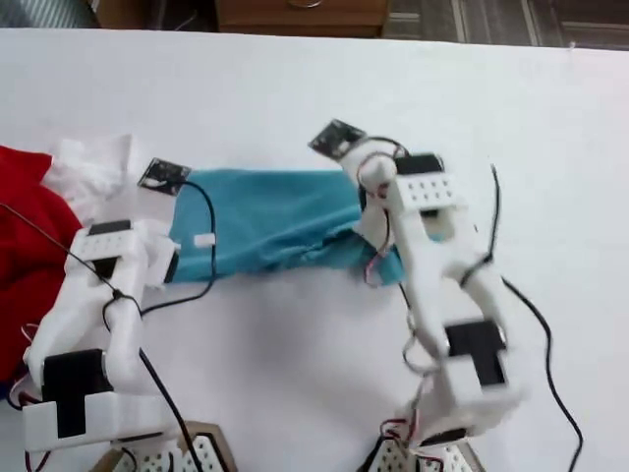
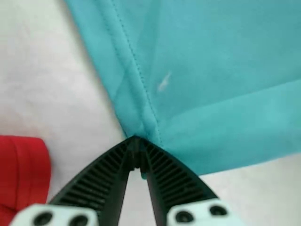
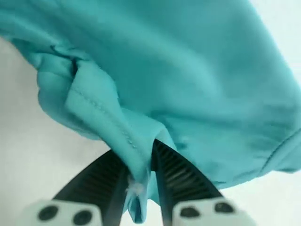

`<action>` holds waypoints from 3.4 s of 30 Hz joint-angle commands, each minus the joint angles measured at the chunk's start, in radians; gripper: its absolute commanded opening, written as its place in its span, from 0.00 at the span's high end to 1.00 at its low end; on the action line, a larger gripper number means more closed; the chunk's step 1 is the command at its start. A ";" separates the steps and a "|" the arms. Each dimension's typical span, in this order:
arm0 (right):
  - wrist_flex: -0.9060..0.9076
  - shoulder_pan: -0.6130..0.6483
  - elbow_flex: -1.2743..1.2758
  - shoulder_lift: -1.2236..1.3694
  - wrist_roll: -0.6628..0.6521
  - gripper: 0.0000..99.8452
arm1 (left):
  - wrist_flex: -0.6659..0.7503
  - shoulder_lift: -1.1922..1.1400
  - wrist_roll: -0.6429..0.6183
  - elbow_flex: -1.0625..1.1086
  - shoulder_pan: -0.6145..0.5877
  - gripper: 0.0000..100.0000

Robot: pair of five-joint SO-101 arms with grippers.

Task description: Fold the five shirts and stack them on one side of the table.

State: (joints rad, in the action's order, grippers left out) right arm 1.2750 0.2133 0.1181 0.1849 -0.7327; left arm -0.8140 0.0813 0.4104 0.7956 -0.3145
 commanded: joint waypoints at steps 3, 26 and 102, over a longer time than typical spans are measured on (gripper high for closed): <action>0.140 -0.028 -0.454 0.291 -0.003 0.83 | 0.015 0.009 -0.006 0.001 -0.011 0.97; 0.498 -0.113 -0.836 0.409 0.189 0.98 | 0.015 0.009 -0.006 0.001 -0.011 0.97; -0.114 0.068 -0.367 0.259 0.331 0.98 | 0.015 0.009 -0.006 0.001 -0.011 0.97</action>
State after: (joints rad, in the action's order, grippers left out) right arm 1.1339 0.2716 -0.1918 0.4733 -0.4120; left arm -0.8140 0.0813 0.4104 0.7956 -0.3145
